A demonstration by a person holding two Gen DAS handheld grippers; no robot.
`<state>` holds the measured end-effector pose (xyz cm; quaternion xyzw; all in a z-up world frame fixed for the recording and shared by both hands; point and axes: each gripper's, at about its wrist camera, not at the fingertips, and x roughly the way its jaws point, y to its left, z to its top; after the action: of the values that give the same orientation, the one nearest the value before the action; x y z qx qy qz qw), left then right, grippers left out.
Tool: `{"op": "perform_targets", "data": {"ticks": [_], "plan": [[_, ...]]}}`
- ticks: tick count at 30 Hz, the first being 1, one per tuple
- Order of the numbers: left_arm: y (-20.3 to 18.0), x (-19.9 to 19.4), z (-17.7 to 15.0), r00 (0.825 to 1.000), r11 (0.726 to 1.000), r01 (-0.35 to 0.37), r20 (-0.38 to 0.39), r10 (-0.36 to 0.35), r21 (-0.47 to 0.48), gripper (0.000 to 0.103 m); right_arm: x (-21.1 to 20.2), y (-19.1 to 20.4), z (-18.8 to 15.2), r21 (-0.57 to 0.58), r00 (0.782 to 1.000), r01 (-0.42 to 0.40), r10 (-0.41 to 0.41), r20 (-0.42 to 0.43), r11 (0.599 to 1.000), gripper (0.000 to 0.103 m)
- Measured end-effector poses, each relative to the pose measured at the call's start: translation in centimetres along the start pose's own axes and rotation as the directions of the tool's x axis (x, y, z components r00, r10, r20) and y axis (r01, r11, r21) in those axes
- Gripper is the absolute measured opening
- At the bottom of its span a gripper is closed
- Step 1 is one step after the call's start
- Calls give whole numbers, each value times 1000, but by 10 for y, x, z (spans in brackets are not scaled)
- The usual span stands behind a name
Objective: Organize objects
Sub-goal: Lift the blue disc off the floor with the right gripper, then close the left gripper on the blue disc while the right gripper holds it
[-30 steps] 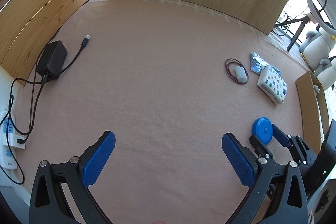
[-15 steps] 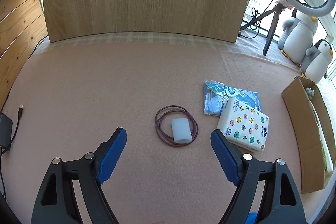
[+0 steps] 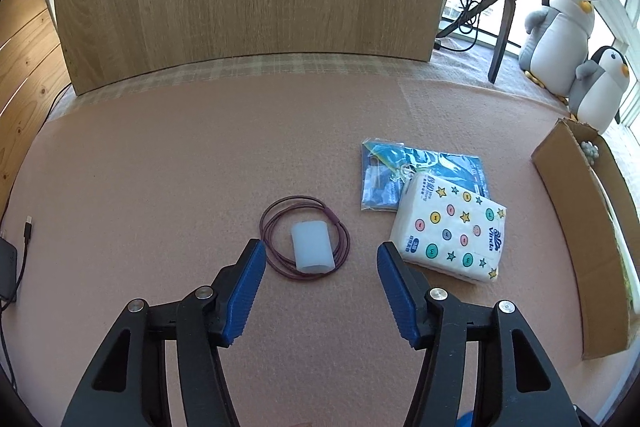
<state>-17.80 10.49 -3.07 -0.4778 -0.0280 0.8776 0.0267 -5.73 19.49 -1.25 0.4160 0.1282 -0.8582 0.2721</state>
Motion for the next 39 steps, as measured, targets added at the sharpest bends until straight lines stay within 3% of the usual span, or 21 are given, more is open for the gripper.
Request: {"op": "perform_targets", "data": {"ticks": [7,12,15,20,27,32,35,39], "plan": [[-2,4,0,1000,1000,-16,-5,16,15,62,-1,0,0,1,1000,0,0,0,1000,46],[-8,-10,-20,993,994,84,-87,-78,66,62,-1,-1,-1,1,1000,-1,1,0,1000,46],[-20,-18,-44,965,979,188,-199,-169,80,68,-1,-1,0,0,1000,-1,1,0,1000,46],[-36,-23,-71,917,972,236,-334,-218,14,75,0,0,0,-6,1000,7,-7,0,1000,47],[-36,-25,-75,911,978,209,-364,-197,-5,75,0,-3,0,11,1000,2,-2,11,1000,47],[-39,-26,-77,867,957,283,-409,-286,-71,76,-8,-3,-8,27,1000,6,-6,-2,1000,54],[-47,-27,-79,862,954,292,-413,-296,-74,78,-13,-3,-17,37,1000,29,-29,7,999,55],[-46,-24,-77,833,932,334,-418,-362,-142,71,-8,-2,-10,35,1000,14,-14,11,999,55]]}}
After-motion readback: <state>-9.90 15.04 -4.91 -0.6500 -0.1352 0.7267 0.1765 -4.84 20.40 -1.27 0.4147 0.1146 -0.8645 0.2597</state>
